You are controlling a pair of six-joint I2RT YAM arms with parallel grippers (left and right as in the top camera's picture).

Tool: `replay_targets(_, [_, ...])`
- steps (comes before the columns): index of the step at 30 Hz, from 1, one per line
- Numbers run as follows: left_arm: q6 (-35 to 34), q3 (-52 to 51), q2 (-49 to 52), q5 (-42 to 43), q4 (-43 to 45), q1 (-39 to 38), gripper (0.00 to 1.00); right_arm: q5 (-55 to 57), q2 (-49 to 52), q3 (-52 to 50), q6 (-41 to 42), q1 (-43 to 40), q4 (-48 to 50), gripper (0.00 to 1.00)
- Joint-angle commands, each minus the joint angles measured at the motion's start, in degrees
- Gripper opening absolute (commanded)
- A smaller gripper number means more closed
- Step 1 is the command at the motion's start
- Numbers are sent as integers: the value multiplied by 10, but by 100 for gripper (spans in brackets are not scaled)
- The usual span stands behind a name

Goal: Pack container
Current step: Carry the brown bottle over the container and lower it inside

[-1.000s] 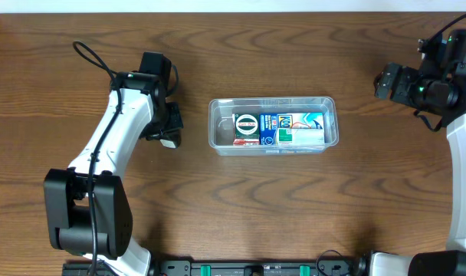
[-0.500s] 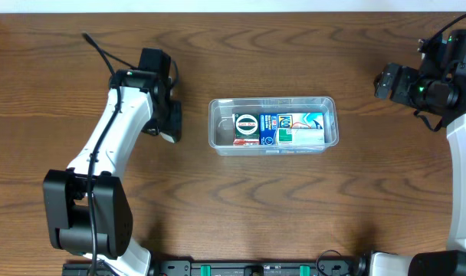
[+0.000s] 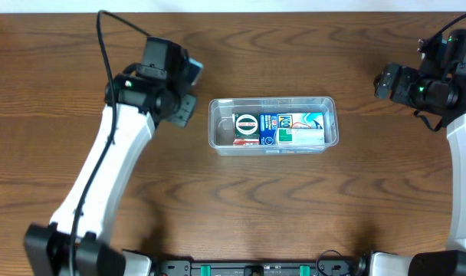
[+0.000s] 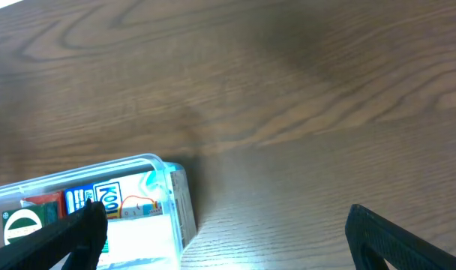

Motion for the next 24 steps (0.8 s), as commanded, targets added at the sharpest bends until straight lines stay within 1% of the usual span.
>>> replay_targets(1, [44,20,-43,-5,13,-30,11,0,3,1,6,-4,-1,99])
replay_targets(6, [44,20,-76,-5,26,-84,10,0,3,1,6,-4,-1,99])
replay_targets(11, [77,17,-71,-4,27,-125,11,0,3,1,6,-4,0,99])
replay_targets(24, [83,13,17,-2,15,-128,11,0,3,1,6,-4,-1,99])
